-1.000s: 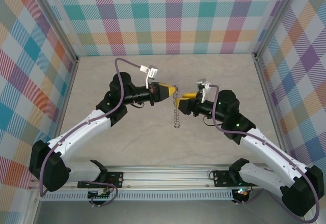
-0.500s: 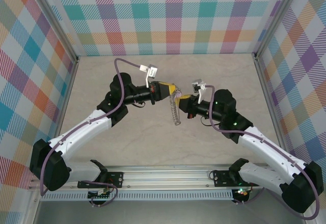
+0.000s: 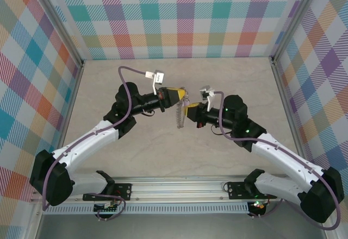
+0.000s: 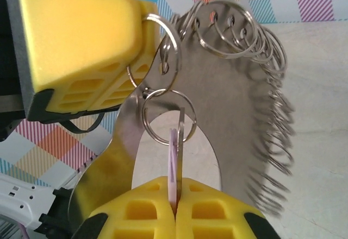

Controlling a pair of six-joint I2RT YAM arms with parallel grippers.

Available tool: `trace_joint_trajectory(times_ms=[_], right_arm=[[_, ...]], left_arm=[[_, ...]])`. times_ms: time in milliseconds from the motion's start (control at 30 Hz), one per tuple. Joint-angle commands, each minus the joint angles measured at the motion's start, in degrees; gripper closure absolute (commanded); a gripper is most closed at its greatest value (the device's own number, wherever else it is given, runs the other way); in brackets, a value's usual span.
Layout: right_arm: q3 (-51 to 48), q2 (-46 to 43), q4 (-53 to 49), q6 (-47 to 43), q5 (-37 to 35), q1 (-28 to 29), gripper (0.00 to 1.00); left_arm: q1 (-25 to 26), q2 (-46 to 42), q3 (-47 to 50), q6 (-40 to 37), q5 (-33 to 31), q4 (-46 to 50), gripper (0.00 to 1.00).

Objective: Put the keys on the keyring

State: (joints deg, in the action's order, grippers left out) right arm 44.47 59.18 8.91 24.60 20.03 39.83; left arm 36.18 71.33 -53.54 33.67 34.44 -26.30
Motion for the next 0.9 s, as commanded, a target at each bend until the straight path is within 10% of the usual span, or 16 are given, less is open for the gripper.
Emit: trace_joint_trajectory(times_ms=[0, 500, 867], right_arm=[[3.16, 1.83, 0.93, -0.66, 2.86, 1.75, 1.0], [3.4, 0.05, -1.02, -1.4, -0.92, 2.87, 1.0], [-0.34, -9.88, -6.93, -0.08, -6.63, 2.38, 0.52]], left_arm=[[0.55, -2.16, 0.76, 1.07, -1.12, -6.26, 1.0], [0.57, -3.19, 3.96, 2.4, -3.11, -8.04, 1.0], [0.52, -0.44, 7.67, 9.32, -5.45, -19.47, 1.0]])
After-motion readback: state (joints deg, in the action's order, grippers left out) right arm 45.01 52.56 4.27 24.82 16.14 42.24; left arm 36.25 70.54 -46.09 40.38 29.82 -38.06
